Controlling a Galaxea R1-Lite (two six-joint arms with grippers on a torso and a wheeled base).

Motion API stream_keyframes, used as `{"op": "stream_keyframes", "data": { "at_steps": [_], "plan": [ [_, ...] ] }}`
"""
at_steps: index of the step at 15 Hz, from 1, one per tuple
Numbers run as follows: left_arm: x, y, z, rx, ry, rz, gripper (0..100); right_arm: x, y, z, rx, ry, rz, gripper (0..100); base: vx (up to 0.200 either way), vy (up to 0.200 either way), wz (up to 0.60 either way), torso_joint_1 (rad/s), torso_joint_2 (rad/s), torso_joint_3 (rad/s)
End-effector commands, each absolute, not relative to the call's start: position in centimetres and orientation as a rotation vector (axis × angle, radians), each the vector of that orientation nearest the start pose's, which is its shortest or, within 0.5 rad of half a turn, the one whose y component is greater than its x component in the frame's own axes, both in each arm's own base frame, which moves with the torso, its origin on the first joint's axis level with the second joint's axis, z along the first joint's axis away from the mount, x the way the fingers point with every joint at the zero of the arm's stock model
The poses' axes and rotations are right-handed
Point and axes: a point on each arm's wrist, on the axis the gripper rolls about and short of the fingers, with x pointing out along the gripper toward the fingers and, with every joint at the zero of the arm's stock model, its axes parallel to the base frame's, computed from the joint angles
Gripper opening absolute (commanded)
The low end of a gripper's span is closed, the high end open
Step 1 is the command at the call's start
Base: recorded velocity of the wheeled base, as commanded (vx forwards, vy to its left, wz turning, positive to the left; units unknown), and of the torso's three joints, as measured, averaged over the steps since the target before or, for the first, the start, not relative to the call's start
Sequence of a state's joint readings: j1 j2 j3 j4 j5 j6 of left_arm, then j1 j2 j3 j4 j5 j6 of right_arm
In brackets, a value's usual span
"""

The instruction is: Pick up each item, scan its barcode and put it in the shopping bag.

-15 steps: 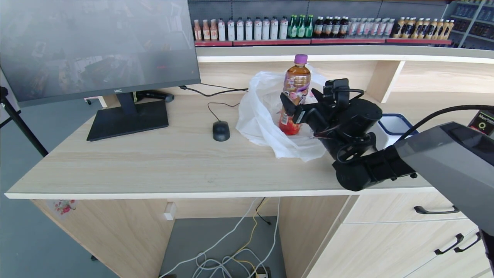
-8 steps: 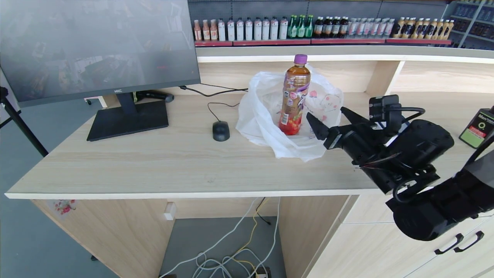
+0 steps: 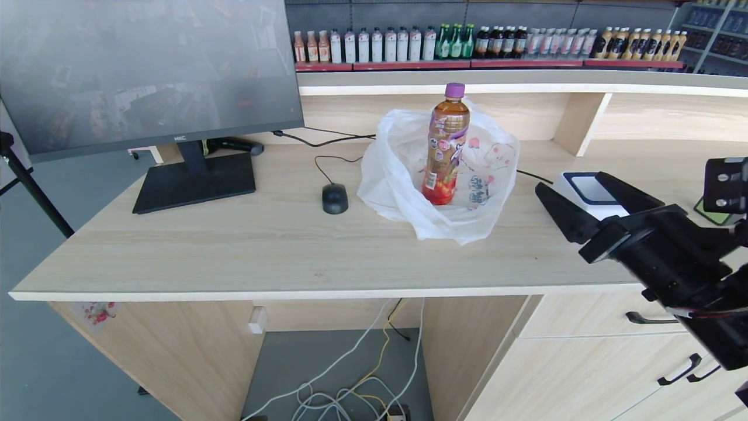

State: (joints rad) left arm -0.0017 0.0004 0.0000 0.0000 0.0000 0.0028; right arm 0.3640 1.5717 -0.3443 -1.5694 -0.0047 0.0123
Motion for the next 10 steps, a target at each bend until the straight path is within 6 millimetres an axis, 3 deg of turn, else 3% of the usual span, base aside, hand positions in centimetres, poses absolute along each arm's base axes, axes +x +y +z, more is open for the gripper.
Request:
{"op": "stream_keyframes", "data": {
  "at_steps": [1, 4, 7, 10],
  "plan": [
    [-2.28, 0.0, 7.55, 0.0, 0.0, 0.0, 100, 18.83, 7.19, 20.46, 0.084, -0.383, 0.358, 100, 0.0, 0.0, 0.0, 0.0, 0.0, 0.0],
    [-2.28, 0.0, 7.55, 0.0, 0.0, -0.002, 100, 18.73, 7.18, 20.31, 0.082, -0.377, 0.36, 100, 0.0, 0.0, 0.0, 0.0, 0.0, 0.0],
    [-2.28, 0.0, 7.55, -0.002, 0.0, -0.002, 100, 18.71, 7.17, 20.17, 0.084, -0.37, 0.36, 100, -0.2, 0.0, 0.0, 0.004, 0.0, 0.002],
    [-2.28, 0.0, 7.55, 0.003, 0.0, -0.002, 100, 18.75, 7.22, 19.97, 0.082, -0.361, 0.362, 100, 0.0, 0.0, 0.0, 0.0, 0.0, 0.0]
  ]
}}
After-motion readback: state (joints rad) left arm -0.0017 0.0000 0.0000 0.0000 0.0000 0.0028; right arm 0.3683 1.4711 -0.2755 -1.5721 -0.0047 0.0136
